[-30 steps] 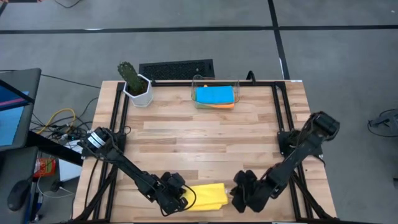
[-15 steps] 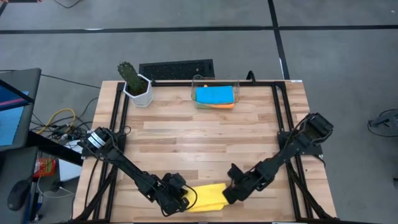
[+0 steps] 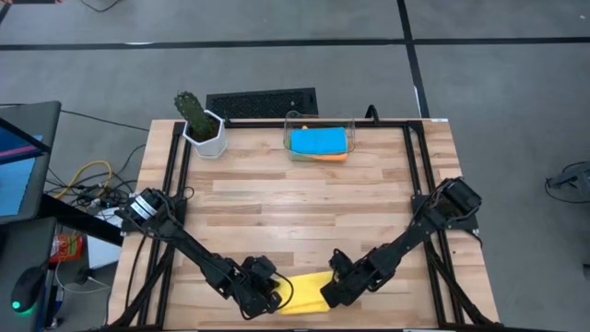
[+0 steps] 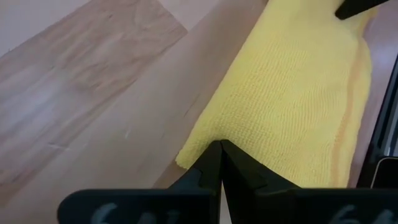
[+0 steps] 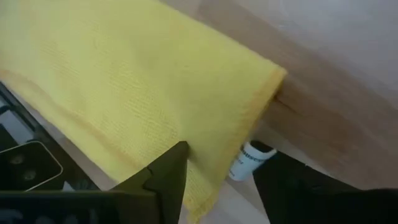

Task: Fold microfiber towels
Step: Put the yellow towel into the transparent bin

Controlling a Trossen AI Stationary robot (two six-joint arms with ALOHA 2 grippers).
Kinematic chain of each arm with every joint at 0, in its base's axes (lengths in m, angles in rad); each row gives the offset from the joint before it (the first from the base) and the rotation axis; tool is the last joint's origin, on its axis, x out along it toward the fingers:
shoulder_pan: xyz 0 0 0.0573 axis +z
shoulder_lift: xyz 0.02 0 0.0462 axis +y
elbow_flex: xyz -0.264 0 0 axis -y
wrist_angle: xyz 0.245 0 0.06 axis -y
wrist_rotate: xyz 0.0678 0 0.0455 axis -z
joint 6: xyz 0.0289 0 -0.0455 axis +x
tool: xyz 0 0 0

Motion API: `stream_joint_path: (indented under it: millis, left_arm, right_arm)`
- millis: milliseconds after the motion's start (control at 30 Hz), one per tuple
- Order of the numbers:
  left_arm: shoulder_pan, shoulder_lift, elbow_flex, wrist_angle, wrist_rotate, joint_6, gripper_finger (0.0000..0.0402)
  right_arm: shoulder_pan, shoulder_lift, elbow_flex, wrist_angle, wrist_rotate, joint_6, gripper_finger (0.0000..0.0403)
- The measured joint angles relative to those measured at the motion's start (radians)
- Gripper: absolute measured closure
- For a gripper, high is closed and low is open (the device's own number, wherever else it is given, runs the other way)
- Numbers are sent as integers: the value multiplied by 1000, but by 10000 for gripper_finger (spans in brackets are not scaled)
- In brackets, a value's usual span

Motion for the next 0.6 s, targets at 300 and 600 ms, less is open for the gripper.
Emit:
stream_joint_path:
  millis: [300,600]
  left_arm:
    - [5,0,0,8,-4,0,401]
    - [13,0,0,13,-4,0,401]
  right_arm:
    - [14,0,-4,23,59,15,214]
    - [2,-29,-4,-17,-5,-82,217]
